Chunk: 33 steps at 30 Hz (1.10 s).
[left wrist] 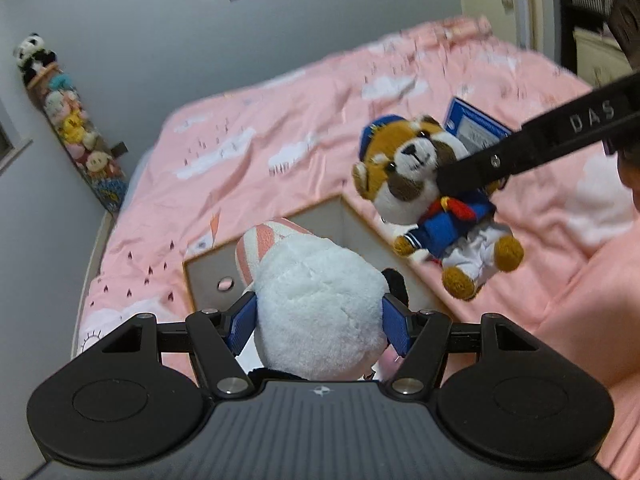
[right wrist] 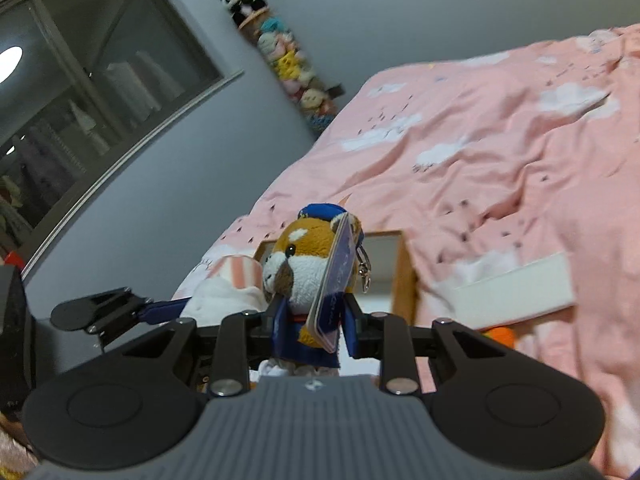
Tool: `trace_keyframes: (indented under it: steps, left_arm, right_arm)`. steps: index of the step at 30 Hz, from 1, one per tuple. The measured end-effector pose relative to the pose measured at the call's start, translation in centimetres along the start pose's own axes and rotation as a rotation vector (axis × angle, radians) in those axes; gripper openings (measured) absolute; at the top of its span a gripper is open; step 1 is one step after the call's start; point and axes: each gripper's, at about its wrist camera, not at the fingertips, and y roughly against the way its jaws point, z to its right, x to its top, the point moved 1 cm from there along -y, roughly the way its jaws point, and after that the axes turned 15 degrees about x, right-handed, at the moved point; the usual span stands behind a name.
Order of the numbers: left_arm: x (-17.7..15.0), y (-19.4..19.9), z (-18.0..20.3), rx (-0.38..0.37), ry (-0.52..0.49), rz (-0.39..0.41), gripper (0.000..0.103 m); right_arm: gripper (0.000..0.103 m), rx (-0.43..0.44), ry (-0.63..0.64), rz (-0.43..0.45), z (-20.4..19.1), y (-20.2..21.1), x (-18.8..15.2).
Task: Organize objects
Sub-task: 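Carry the bear plush and penguin plush into the orange box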
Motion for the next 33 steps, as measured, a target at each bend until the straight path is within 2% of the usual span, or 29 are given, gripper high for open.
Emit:
trace_keyframes:
  steps: [4,9,19,29,33]
  left_arm:
    - [-0.8,-3.1,-0.1,-0.010,-0.088,-0.068,0.076]
    - [-2.0,-6.7,0.5,-0.003,-0.227,-0.145,0.076]
    - [-4.3,-9.3,1.0,-0.068,-0.458,-0.216,0.076]
    - [-5.2,-11.4,1.4,-0.102,-0.492,-0.287,0.077]
    - [-5.6,-11.9,1.3,-0.115,-0.483,-0.302,0.080]
  right_arm:
    - [0.030,0.031,-0.048,-0.074,1.2,-3.7,-0.1]
    - [0.030,0.016,-0.058,-0.146,2.6,-7.8,-0.4]
    - [0.030,0.023,-0.058,-0.274,4.0,-14.2,-1.0]
    - [0.031,0.000,-0.141,-0.377,6.2,-17.7,-2.5]
    - [0.031,-0.014,-0.121,-0.417,6.1,-18.8,-3.0]
